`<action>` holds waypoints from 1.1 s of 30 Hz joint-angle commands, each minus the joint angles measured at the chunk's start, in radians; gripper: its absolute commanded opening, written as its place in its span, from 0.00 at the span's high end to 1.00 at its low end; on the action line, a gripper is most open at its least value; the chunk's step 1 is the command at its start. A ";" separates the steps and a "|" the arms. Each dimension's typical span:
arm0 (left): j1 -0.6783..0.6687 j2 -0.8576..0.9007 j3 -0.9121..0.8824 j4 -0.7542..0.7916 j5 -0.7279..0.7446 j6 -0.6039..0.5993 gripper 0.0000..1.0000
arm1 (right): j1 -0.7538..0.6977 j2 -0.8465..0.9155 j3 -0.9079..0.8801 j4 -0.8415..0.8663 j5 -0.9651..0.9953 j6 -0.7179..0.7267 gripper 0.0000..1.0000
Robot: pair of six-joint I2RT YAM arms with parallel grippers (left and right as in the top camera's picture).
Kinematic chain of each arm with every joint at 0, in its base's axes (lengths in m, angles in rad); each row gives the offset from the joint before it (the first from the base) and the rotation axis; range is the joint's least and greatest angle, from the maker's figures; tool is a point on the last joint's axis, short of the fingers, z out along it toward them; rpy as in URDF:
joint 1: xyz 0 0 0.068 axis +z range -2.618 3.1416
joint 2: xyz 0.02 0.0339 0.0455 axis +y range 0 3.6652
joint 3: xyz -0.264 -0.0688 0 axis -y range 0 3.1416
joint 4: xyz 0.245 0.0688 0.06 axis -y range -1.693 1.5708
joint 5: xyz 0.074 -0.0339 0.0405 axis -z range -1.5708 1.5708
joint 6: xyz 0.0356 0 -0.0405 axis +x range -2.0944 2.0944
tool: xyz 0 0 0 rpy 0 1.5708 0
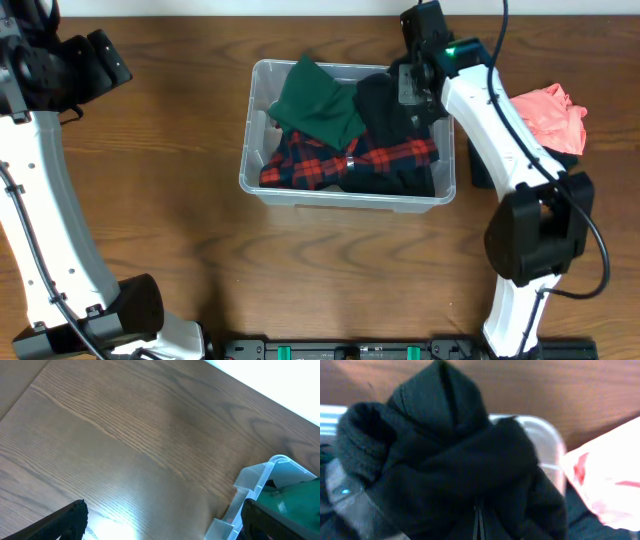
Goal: Pack container
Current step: 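Release the black garment and push it down with the right gripper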
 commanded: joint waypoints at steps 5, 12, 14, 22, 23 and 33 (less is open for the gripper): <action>0.003 0.004 -0.002 0.000 -0.005 -0.005 0.02 | 0.006 0.082 -0.004 -0.048 -0.040 0.032 0.99; 0.003 0.004 -0.002 0.000 -0.005 -0.005 0.02 | 0.015 0.092 -0.006 -0.043 -0.042 0.032 0.99; 0.003 0.004 -0.002 0.000 -0.005 -0.005 0.02 | 0.015 0.084 -0.003 -0.046 -0.042 0.032 0.99; 0.003 0.004 -0.002 0.000 -0.005 -0.005 0.02 | 0.015 -0.025 0.008 -0.004 -0.113 0.008 0.80; 0.003 0.004 -0.002 0.000 -0.005 -0.005 0.02 | 0.016 -0.040 0.011 0.007 -0.129 -0.002 0.78; 0.003 0.004 -0.002 0.000 -0.005 -0.005 0.02 | 0.049 -0.071 0.012 0.115 -0.260 -0.044 0.69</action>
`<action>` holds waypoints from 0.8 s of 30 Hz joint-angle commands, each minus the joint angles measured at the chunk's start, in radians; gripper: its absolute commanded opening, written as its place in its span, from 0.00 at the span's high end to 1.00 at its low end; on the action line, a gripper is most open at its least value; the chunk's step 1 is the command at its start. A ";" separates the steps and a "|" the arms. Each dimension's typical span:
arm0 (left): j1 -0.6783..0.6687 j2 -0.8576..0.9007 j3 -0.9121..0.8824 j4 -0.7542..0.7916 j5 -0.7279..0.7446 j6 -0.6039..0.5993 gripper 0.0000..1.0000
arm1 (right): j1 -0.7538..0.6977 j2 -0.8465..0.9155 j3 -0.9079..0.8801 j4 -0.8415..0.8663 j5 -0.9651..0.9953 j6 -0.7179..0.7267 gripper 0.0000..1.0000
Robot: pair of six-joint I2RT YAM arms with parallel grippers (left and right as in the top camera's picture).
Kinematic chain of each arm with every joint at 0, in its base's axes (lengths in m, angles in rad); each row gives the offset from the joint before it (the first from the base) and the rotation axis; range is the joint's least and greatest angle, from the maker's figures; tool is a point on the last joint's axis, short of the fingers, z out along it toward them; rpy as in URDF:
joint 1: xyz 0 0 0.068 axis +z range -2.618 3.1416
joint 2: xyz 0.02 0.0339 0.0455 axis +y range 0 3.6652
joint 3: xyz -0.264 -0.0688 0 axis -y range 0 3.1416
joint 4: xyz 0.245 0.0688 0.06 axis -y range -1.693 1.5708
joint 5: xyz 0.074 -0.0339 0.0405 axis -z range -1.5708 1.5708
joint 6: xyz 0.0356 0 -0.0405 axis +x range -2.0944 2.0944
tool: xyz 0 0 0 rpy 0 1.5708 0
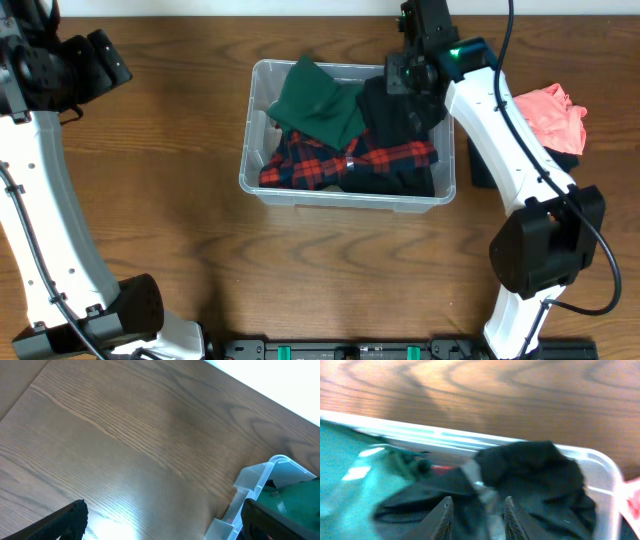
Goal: Pack container
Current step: 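Release the black garment and push it down with the right gripper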
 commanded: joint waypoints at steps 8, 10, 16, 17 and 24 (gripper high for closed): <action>0.003 0.004 -0.002 0.000 -0.005 -0.005 0.02 | 0.097 0.045 0.012 0.025 -0.005 -0.022 0.81; 0.003 0.004 -0.002 0.000 -0.005 -0.005 0.02 | 0.108 0.082 0.012 0.025 0.009 -0.022 0.82; 0.003 0.004 -0.002 0.000 -0.005 -0.005 0.02 | 0.111 0.175 0.012 0.032 0.011 -0.022 0.82; 0.003 0.004 -0.002 0.000 -0.005 -0.005 0.02 | 0.111 0.190 0.012 0.034 0.011 -0.023 0.82; 0.003 0.004 -0.002 0.000 -0.005 -0.005 0.02 | 0.110 0.219 0.013 0.038 0.011 -0.026 0.83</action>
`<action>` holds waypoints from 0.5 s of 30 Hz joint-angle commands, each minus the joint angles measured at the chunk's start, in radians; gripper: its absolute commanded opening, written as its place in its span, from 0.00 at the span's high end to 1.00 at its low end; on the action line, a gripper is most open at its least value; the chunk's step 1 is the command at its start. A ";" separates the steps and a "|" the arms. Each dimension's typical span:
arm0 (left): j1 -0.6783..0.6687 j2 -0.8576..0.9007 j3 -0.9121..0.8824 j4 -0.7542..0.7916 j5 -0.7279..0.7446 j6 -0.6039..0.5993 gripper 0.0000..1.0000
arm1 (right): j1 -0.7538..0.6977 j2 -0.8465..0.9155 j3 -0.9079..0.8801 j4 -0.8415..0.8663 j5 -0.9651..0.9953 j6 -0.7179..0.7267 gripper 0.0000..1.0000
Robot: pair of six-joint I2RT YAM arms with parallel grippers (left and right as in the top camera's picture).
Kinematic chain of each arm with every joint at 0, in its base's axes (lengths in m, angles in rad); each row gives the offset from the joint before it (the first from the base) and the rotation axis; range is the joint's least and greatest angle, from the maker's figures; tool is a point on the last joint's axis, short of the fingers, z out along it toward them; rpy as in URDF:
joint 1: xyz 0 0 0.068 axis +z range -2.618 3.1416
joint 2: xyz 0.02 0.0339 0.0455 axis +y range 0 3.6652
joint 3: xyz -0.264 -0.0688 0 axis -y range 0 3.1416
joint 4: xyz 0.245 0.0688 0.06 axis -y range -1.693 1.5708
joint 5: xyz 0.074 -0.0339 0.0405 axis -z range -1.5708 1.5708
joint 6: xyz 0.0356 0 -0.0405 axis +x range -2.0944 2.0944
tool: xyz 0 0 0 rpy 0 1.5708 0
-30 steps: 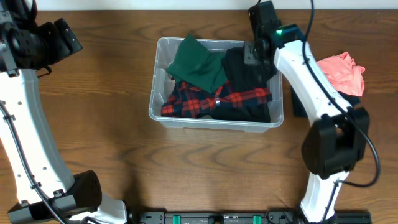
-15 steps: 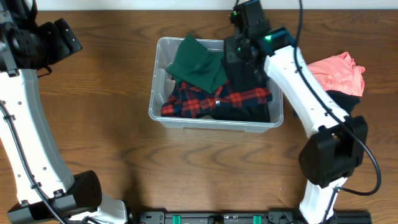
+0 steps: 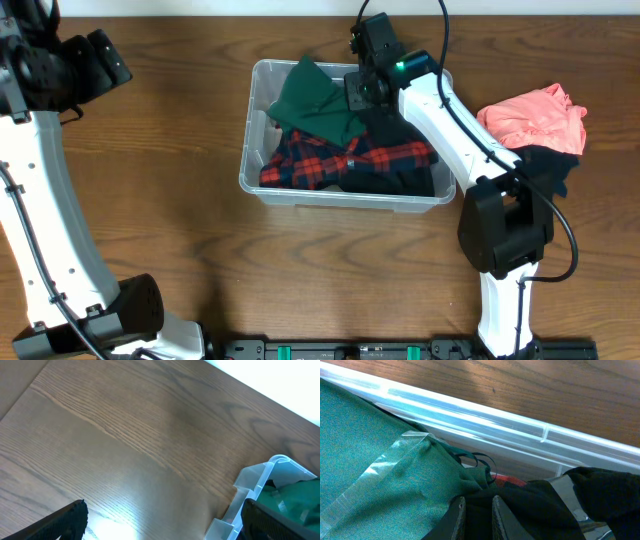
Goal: Pack container
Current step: 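Release the black garment and push it down with the right gripper, then move the right gripper to the pink garment and grasp it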
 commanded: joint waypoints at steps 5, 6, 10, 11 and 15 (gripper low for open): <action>0.003 0.004 -0.002 0.000 -0.005 -0.005 0.02 | 0.001 -0.012 0.016 -0.052 0.014 -0.012 0.71; 0.003 0.004 -0.002 0.000 -0.005 -0.005 0.02 | 0.000 -0.031 0.026 -0.061 0.014 -0.012 0.66; 0.003 0.004 -0.002 0.000 -0.005 -0.005 0.02 | -0.005 -0.127 0.074 -0.099 0.014 -0.016 0.37; 0.003 0.004 -0.002 0.000 -0.005 -0.005 0.02 | -0.007 -0.150 0.085 -0.109 0.015 -0.016 0.30; 0.003 0.004 -0.002 0.000 -0.005 -0.005 0.02 | -0.044 -0.256 0.116 -0.163 0.015 -0.016 0.09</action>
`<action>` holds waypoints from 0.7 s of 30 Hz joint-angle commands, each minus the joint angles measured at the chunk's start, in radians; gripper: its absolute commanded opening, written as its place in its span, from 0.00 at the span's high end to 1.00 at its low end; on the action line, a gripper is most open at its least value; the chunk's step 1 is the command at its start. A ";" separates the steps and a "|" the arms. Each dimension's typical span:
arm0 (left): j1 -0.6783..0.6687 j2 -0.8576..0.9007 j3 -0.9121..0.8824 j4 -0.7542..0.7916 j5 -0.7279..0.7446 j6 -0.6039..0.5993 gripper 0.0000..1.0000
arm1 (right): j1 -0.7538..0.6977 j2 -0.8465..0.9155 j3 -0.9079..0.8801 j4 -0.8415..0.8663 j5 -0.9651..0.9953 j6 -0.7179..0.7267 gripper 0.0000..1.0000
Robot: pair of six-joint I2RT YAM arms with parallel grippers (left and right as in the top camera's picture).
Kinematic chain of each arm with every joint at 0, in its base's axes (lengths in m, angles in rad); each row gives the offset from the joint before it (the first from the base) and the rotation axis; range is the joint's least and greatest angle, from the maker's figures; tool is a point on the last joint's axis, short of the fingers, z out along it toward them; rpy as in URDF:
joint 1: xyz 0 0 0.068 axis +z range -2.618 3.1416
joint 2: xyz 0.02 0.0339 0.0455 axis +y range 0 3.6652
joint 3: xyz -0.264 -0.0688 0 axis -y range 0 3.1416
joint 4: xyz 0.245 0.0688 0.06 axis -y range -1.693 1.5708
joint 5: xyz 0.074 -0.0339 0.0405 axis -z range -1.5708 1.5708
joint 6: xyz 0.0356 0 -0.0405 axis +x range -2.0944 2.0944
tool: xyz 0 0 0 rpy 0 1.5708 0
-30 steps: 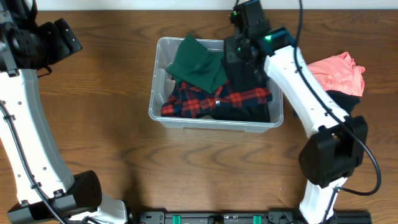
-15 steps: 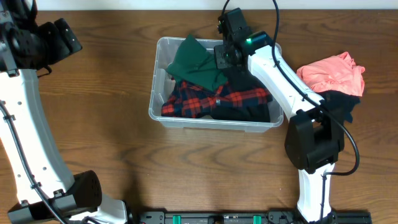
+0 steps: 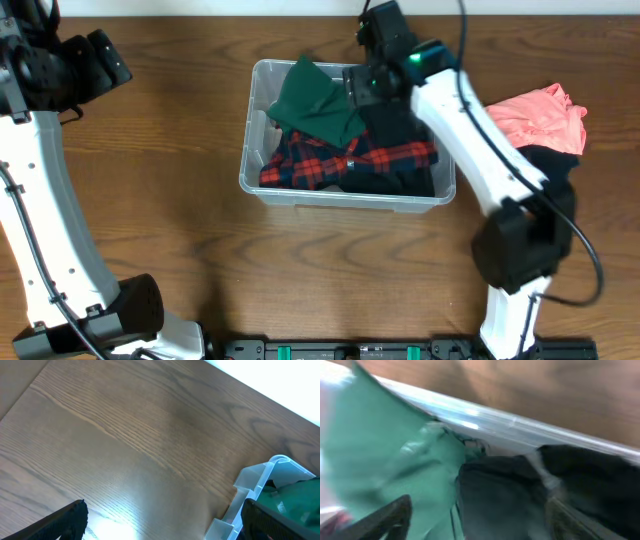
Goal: Pack container
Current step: 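Move the right gripper to the pink garment and grasp it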
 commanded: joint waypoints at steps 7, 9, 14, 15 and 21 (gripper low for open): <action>0.003 0.004 -0.002 0.000 -0.005 -0.005 0.02 | -0.208 -0.270 0.059 -0.148 0.023 0.002 0.01; 0.003 0.004 -0.002 0.000 -0.005 -0.005 0.02 | -0.285 -0.276 0.059 -0.190 0.023 0.002 0.01; 0.003 0.004 -0.002 0.000 -0.005 -0.005 0.02 | -0.471 -0.250 0.055 -0.280 0.024 -0.062 0.01; 0.003 0.004 -0.002 0.000 -0.005 -0.005 0.02 | -0.496 -0.240 0.054 -0.290 0.024 -0.085 0.01; 0.003 0.004 -0.002 0.000 -0.005 -0.005 0.02 | -0.565 -0.140 0.051 -0.352 0.073 -0.149 0.01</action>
